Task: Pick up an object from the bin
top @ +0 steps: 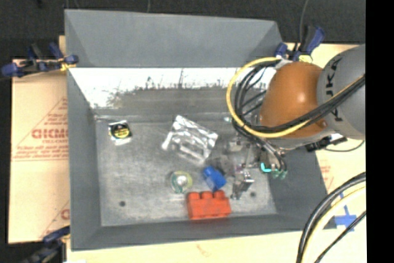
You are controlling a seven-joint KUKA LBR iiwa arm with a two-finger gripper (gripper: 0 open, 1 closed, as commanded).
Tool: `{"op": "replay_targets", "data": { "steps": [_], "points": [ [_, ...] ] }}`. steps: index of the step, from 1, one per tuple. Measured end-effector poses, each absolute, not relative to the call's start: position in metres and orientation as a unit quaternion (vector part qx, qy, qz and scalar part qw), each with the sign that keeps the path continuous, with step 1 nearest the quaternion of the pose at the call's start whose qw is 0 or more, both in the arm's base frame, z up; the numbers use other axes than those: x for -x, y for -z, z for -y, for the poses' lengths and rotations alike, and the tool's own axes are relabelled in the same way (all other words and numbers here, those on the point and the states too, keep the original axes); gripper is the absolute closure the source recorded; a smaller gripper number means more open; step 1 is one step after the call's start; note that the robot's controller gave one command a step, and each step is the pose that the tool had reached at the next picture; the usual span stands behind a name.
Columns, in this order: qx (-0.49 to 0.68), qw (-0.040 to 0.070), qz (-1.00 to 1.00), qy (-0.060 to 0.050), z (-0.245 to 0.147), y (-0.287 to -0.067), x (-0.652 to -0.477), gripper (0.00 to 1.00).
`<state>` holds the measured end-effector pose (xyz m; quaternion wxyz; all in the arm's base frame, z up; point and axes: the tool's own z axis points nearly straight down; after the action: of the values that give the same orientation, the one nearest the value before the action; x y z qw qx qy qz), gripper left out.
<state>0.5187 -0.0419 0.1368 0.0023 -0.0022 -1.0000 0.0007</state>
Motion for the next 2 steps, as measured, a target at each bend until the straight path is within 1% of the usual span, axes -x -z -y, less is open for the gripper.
{"op": "replay_targets", "data": {
  "steps": [1,2],
  "points": [
    [0.103,-0.007,0.995,0.001,0.070,-0.073,-0.510,0.00],
    [0.028,-0.005,1.000,-0.002,0.078,-0.074,-0.559,0.00]
  ]
}}
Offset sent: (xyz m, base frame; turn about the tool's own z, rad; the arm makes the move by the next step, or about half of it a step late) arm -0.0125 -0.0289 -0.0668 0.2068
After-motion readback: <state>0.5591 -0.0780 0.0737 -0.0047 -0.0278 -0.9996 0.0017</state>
